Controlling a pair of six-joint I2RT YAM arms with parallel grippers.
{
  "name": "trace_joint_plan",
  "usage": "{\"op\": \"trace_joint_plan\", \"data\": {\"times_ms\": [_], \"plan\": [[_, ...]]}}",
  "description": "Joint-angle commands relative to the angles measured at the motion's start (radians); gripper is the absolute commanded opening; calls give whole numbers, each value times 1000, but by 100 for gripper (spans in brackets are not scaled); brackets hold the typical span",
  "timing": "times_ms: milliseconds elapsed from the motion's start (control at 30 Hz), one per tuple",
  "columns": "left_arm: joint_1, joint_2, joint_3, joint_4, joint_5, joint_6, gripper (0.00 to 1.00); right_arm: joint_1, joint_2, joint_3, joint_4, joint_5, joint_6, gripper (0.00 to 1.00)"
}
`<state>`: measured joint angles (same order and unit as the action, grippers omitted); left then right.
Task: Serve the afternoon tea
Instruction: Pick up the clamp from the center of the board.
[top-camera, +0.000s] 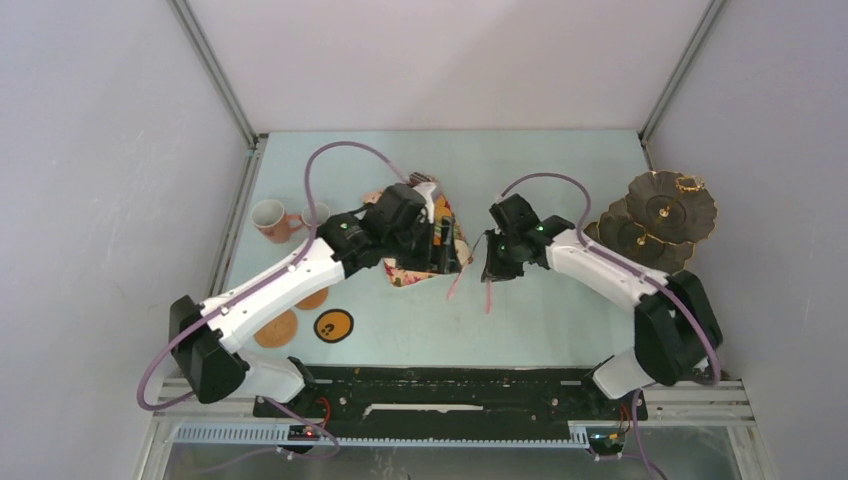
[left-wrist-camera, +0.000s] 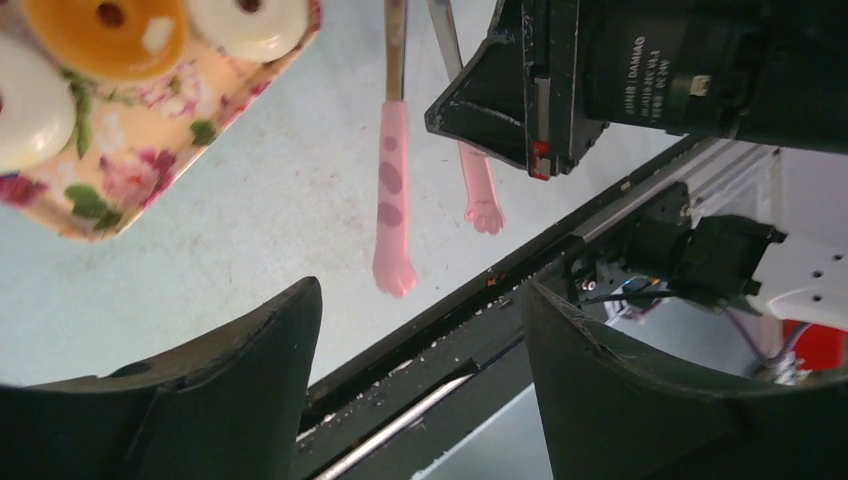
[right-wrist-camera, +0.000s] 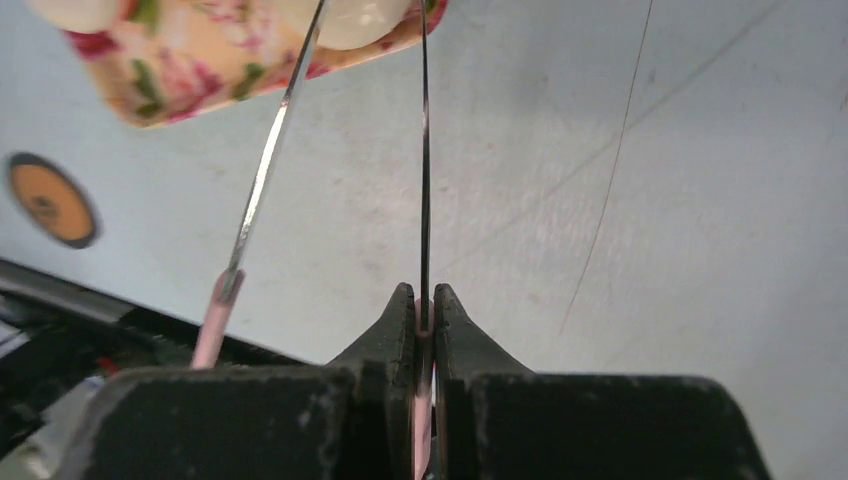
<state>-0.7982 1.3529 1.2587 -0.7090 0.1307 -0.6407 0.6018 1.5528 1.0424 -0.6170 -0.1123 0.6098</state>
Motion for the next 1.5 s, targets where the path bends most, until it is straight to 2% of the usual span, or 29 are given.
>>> {"op": "trace_joint_plan", "data": {"times_ms": [0, 100, 267, 433, 500, 567, 867, 967, 1133, 1167, 1300, 1333, 1400, 1467], "plan": [[-101, 69, 107, -26, -155, 134, 78, -4, -114, 15, -98, -24, 167, 0], [-150, 125, 179, -77, -229, 179, 77, -9, -134, 15, -130, -57, 256, 0], [-190, 186, 254, -142, -306, 217, 65, -13, -178, 15, -142, -64, 342, 0], [-215, 217, 275, -163, -302, 237, 72, -34, -198, 14, -120, -117, 403, 0], [-216, 229, 273, -176, -305, 237, 72, -37, -200, 14, -107, -148, 408, 0], [-216, 241, 272, -194, -328, 237, 68, -38, -204, 14, -104, -160, 403, 0], [-206, 298, 344, -296, -474, 275, 37, -39, -231, 14, -118, -218, 240, 0], [-186, 285, 322, -303, -479, 284, 26, -38, -266, 5, -142, -252, 143, 0], [-148, 251, 269, -304, -453, 321, 3, -62, -350, -77, -151, -355, -57, 0], [-147, 240, 259, -304, -446, 333, 0, -70, -365, -96, -155, -382, -112, 0], [-142, 207, 225, -291, -350, 367, 0, -87, -424, -119, -147, -481, -209, 0], [-141, 207, 225, -295, -313, 365, 0, -88, -430, -107, -128, -524, -206, 6], [-137, 212, 228, -297, -230, 356, 0, -88, -428, -76, -85, -581, -176, 28], [-128, 213, 231, -295, -151, 331, 0, -88, -416, -52, -42, -604, -146, 40]]}}
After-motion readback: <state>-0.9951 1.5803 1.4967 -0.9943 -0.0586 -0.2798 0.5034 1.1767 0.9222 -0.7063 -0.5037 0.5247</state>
